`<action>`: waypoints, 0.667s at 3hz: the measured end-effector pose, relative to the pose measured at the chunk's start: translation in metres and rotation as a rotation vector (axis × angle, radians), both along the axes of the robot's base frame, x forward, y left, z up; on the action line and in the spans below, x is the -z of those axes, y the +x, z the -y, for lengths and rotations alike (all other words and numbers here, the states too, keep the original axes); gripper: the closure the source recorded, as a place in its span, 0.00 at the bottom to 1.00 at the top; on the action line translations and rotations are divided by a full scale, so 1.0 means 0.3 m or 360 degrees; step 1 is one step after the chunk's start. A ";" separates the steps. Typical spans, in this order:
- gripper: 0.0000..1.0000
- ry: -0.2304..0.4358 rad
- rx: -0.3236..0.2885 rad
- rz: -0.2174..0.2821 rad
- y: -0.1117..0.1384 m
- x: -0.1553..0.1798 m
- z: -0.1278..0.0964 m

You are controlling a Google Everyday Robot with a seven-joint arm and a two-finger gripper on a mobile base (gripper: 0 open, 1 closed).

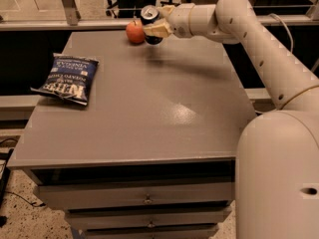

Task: Move pepsi can near apple

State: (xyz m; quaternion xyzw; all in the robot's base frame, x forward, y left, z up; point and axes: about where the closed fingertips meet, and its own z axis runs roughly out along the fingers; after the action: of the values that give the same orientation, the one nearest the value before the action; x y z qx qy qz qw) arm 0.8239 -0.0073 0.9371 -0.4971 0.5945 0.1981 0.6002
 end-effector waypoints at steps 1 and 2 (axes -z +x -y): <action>0.97 0.0003 0.0038 -0.0042 0.049 0.002 -0.021; 0.75 -0.0017 0.0065 -0.0109 0.067 0.018 -0.026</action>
Offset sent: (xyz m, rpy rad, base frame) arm 0.0290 0.0014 -0.0061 -0.0270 0.1158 -0.0725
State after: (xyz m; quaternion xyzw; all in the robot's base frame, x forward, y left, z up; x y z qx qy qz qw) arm 0.8439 0.0005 0.9316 -0.4809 0.6259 0.1995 0.5807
